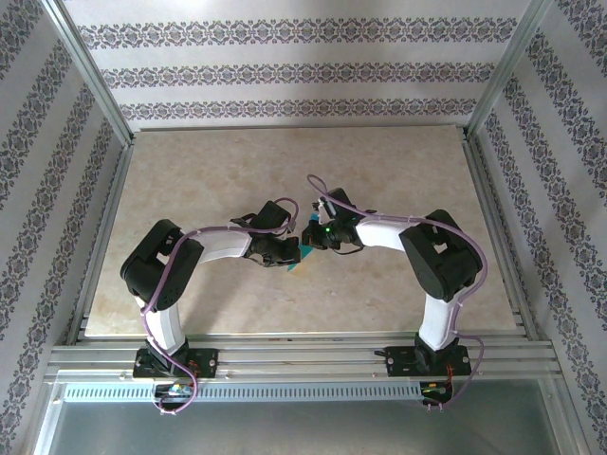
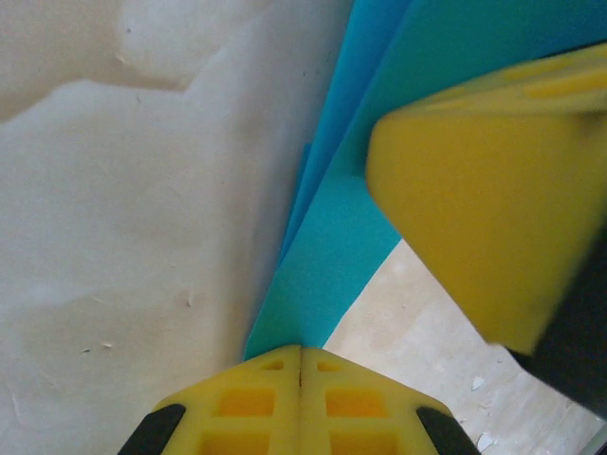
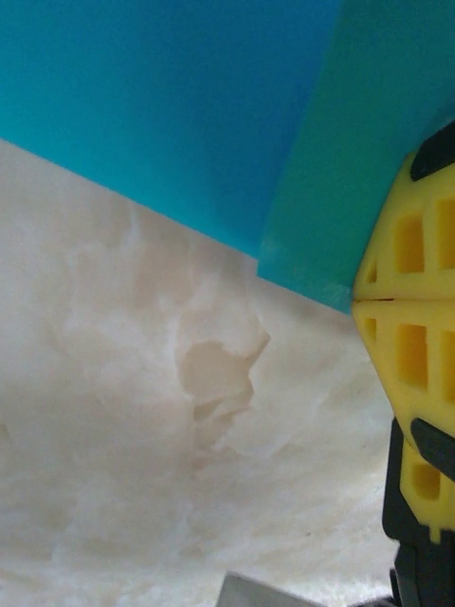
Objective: Fold a paper plane with a square sheet of paper (pick it up from the middle)
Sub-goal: Fold the wing for the fifth time at the center of the table.
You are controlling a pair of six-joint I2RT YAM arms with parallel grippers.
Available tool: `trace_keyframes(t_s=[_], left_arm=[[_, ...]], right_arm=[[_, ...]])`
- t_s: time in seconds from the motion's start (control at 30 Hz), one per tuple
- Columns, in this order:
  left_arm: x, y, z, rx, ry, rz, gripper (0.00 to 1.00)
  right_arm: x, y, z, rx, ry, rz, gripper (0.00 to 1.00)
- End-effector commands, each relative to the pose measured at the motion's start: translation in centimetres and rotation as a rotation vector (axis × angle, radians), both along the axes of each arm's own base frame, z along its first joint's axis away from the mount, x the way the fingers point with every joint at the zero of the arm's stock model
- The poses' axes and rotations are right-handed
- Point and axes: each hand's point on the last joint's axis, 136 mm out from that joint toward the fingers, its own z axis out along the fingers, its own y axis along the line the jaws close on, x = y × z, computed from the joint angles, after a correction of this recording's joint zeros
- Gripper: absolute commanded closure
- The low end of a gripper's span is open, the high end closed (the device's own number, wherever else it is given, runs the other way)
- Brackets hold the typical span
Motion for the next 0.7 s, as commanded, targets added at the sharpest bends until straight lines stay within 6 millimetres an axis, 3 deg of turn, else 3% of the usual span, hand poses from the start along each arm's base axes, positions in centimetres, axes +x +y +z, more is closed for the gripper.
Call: trace_keyframes(t_s=[0.0, 0.3, 0.57, 0.67], left_arm=[[-4.4, 4.0, -4.1, 0.198, 0.166, -0.013, 1.00], [-7.2, 6.0, -5.6, 0.264, 0.233, -0.050, 1.00], [-7.7, 6.2, -6.1, 0.266, 0.250, -0.058, 1.00], [-7.3, 5.8, -5.9, 0.254, 0.242, -0.058, 1.00]], right_arm=[[0.6, -0.7, -0.4, -0.007, 0.004, -0.003, 0.94], [3.8, -5.2, -3.2, -0.022, -0.011, -0.074, 0.96], [9.7, -10.8, -2.3, 0.019, -0.106, -0.242, 0.96], [11.5, -11.8, -0.5, 0.040, -0.152, -0.274, 0.97]])
